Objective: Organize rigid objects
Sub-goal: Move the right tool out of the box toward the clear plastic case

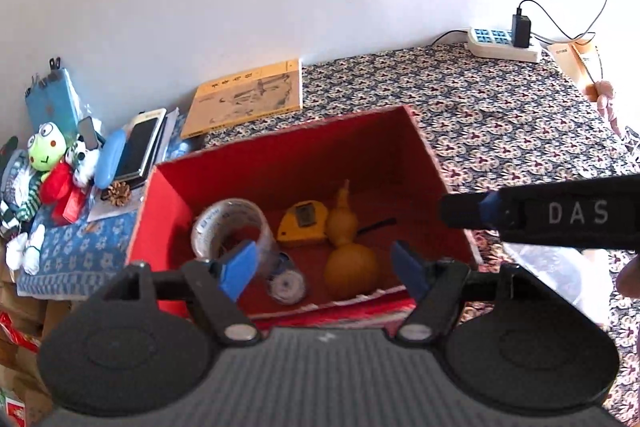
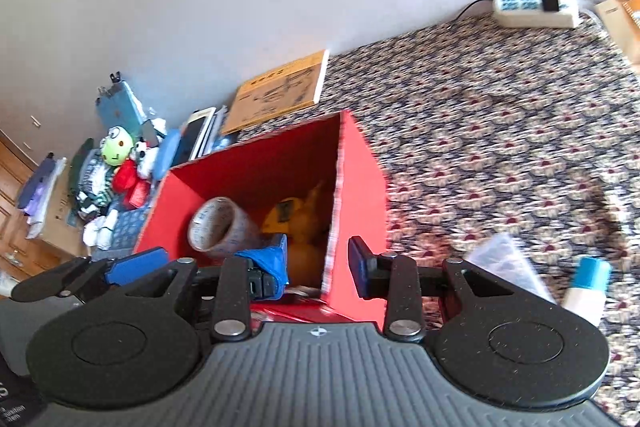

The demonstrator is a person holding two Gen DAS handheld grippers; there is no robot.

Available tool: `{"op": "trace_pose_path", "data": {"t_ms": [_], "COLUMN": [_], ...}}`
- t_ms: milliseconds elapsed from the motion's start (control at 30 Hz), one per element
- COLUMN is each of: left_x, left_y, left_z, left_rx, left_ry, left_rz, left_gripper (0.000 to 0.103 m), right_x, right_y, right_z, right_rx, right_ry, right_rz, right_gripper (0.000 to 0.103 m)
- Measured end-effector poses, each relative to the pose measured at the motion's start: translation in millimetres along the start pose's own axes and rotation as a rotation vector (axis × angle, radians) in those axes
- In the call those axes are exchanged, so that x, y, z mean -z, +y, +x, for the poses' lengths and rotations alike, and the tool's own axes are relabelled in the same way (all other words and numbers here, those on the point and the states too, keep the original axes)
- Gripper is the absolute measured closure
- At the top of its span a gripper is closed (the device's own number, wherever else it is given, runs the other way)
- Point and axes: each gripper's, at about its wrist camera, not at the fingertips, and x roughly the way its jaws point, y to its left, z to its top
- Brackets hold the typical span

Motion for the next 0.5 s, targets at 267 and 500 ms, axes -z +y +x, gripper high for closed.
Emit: {"op": "trace_pose_path", "data": {"t_ms": [267, 500], "left_x": [10, 19], "left_y": [-40, -77], "left_z": [-14, -16], "left_rx": [0.025, 0.051], "left_ry": [-0.003, 0.017], "left_rz": [0.006, 0.017], "left_gripper": [0.027, 0.027], "right_x": [11, 21], "right_y": [-27, -55], "right_z": [-26, -42], "right_rx": [0.089, 0.156], "right_ry": [-0.01, -0.007], "right_rz": [-0.035, -0.03], "right_gripper": [0.086, 0.086]}}
